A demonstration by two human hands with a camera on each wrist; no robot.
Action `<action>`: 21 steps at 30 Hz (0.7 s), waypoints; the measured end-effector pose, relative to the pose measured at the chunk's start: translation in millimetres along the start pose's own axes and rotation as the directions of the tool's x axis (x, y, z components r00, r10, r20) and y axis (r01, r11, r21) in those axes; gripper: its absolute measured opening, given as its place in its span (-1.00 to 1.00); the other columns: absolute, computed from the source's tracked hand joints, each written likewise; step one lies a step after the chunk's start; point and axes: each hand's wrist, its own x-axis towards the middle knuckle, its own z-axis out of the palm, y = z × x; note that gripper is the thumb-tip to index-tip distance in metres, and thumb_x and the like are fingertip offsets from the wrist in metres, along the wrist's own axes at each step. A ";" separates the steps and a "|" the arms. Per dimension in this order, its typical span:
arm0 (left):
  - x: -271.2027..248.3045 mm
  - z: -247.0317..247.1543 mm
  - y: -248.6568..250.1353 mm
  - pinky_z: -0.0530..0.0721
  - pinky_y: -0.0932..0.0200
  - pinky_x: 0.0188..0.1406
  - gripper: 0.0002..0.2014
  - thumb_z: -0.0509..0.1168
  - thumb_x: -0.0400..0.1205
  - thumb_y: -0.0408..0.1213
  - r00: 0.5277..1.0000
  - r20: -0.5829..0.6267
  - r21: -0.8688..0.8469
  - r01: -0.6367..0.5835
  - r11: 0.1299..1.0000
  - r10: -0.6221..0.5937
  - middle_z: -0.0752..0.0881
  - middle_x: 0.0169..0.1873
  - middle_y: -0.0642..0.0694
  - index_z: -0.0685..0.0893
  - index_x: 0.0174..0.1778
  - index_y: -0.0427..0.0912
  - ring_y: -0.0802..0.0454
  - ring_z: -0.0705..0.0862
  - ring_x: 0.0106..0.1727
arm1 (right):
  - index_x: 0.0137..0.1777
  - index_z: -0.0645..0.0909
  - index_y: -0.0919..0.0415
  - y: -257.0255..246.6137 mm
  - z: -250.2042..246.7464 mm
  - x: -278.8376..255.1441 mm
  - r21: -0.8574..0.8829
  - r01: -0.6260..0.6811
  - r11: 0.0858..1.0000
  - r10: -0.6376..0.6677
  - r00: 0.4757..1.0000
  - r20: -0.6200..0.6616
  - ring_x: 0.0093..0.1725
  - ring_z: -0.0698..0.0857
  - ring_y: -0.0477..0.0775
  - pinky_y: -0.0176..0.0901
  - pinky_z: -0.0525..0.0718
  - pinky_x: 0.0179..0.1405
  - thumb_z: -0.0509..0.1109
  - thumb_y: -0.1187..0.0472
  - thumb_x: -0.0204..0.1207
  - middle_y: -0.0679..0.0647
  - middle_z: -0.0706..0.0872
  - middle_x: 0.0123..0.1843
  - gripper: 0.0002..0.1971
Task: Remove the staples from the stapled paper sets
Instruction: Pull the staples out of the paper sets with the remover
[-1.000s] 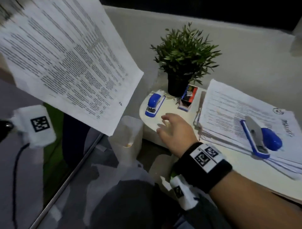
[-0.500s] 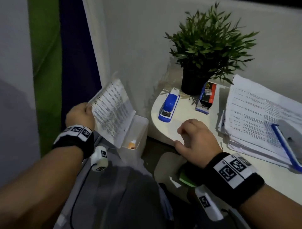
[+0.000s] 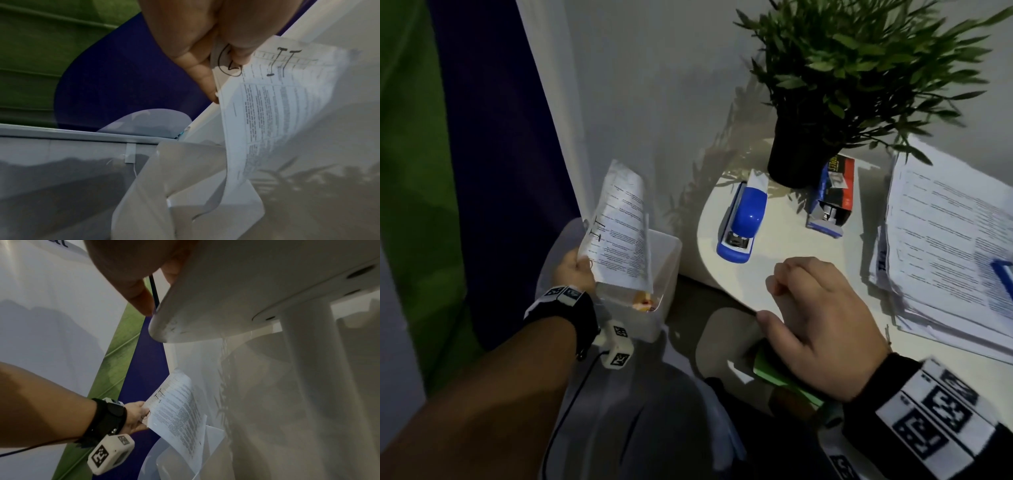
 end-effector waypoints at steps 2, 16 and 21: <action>-0.7 0.4 -7.1 0.50 -0.06 0.13 -0.66 0.03 0.74 -0.29 0.999 0.020 0.096 -0.030 0.995 0.028 0.64 0.13 -0.43 0.53 0.36 -0.31 -0.36 0.59 0.15 | -0.08 0.60 0.19 0.9 0.8 -0.1 0.014 0.010 1.000 -0.010 1.000 -0.013 0.02 0.52 0.01 -0.30 0.41 -0.03 0.23 -0.11 0.40 0.04 0.63 -0.02 -0.64; -31.3 -19.5 -41.0 0.57 -0.08 -0.01 -0.67 0.02 0.73 -0.34 0.997 0.052 0.371 -0.072 0.926 0.057 0.66 0.04 -0.45 0.56 0.33 -0.26 -0.38 0.62 0.04 | -0.08 0.59 0.19 -0.5 -1.0 0.6 0.044 0.017 0.999 -0.016 1.000 -0.010 -0.02 0.58 0.12 -0.11 0.53 -0.05 0.21 -0.16 0.42 0.06 0.62 -0.03 -0.60; -28.4 -20.5 -23.1 0.59 -0.15 -0.02 -0.72 0.06 0.70 -0.39 0.995 0.045 0.460 -0.100 0.882 0.089 0.65 0.01 -0.49 0.58 0.24 -0.35 -0.40 0.63 0.03 | -0.09 0.59 0.21 0.1 0.0 1.9 0.061 0.007 0.998 -0.006 1.000 -0.004 -0.02 0.57 0.13 -0.12 0.49 -0.03 0.18 -0.17 0.46 0.07 0.61 -0.04 -0.58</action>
